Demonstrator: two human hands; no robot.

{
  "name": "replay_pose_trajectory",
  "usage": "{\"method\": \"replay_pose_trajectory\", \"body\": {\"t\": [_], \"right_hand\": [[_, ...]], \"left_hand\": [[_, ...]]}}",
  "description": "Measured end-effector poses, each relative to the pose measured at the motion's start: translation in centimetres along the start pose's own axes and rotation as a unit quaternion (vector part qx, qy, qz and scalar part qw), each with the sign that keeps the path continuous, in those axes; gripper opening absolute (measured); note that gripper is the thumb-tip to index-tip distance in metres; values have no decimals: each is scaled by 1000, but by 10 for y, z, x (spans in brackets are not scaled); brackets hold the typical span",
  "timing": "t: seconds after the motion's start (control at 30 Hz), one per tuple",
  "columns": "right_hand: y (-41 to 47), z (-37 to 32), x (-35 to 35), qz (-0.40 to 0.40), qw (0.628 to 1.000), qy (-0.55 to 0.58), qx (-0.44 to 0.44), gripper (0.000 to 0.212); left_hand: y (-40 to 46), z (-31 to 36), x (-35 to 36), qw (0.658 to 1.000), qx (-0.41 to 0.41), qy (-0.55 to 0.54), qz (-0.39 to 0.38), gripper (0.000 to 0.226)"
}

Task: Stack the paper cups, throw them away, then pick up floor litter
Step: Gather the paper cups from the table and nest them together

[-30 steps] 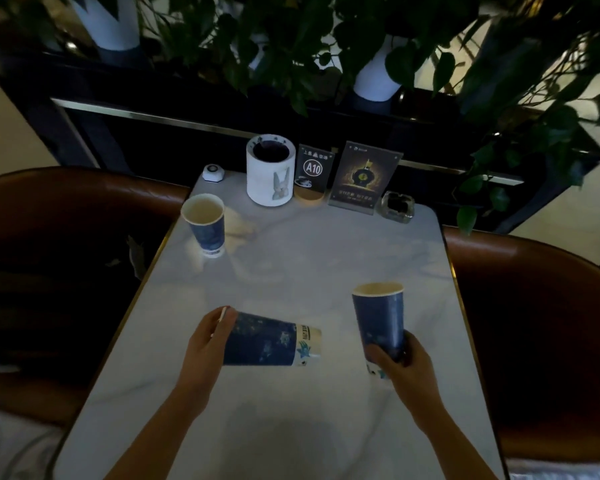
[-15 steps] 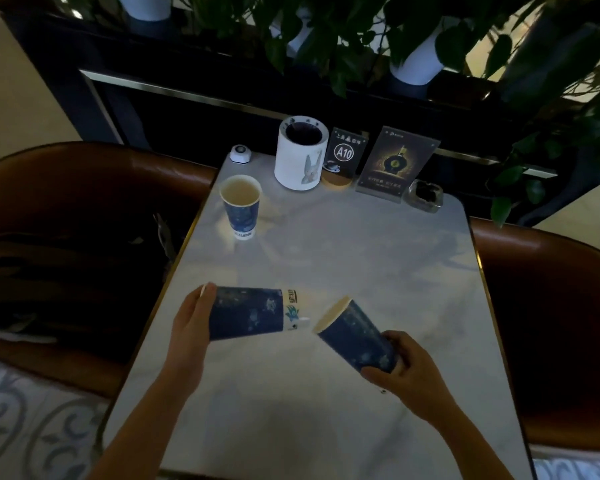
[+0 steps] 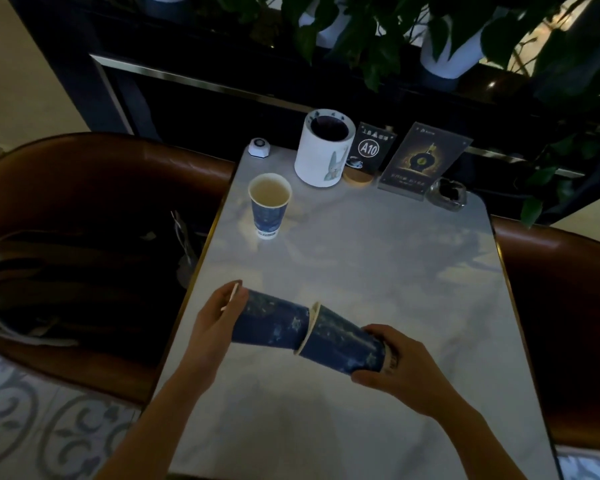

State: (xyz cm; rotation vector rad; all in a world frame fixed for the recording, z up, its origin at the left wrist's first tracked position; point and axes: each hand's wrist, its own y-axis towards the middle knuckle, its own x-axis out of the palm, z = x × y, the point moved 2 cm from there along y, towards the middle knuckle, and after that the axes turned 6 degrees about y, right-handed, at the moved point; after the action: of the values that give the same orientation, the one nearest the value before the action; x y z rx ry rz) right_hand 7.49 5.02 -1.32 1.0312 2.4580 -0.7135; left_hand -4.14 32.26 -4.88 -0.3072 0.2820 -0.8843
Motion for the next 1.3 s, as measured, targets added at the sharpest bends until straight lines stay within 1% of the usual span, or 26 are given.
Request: {"method": "replay_pose_trajectory", "body": {"t": [0.07,0.13,0.17,0.27,0.3,0.53,0.67,0.73,0.8,0.83,0.9,1.0,1.03,1.1,1.13,1.17,1.3], "right_hand": [[5,-7,6,-3,1000,2,-3,54],[10,-14,12,-9,1000,5,-3,56],[12,-18,15,-13,1000,7,-4,58],[21,-27,24,-12,1000,11,-7,63],[23,-29,27,-12,1000,15,-6,64],[34,-38,43,6,999,48,1,67],[39,-43,52,20,999,48,5,67],[42,-44,54,33,998,50,6,68],[45,-44,53,40,998,51,10,69],[47,-44,53,40,998,50,12,68],[50,-44,53,33,998,53,15,67],[54,-45,56,15,998,51,16,68],[55,-45,57,11,998,53,18,67],[58,-45,61,3,998,56,22,59],[60,-46,64,-3,998,54,23,56],[62,-47,67,-9,998,53,23,56],[74,-48,77,-21,997,71,37,72]], "left_hand": [[4,3,-3,1000,6,10,-13,41],[9,6,-6,999,11,15,-32,49],[11,7,-6,999,11,16,-42,48],[18,10,-6,998,19,23,-60,33],[21,12,-6,997,20,27,-63,32],[31,12,-1,994,5,31,-100,30],[32,7,12,992,-12,28,-124,38],[32,4,18,994,-32,10,-107,28],[33,3,23,994,-59,-14,-94,27],[34,5,23,993,-61,-15,-96,25],[37,12,23,993,-46,-13,-110,14],[46,20,25,990,-21,2,-139,21],[49,21,26,991,-12,11,-132,22],[54,24,28,992,4,30,-124,17],[55,26,30,991,11,42,-129,16],[57,28,32,988,23,58,-142,19],[65,33,44,984,37,85,-153,40]]}}
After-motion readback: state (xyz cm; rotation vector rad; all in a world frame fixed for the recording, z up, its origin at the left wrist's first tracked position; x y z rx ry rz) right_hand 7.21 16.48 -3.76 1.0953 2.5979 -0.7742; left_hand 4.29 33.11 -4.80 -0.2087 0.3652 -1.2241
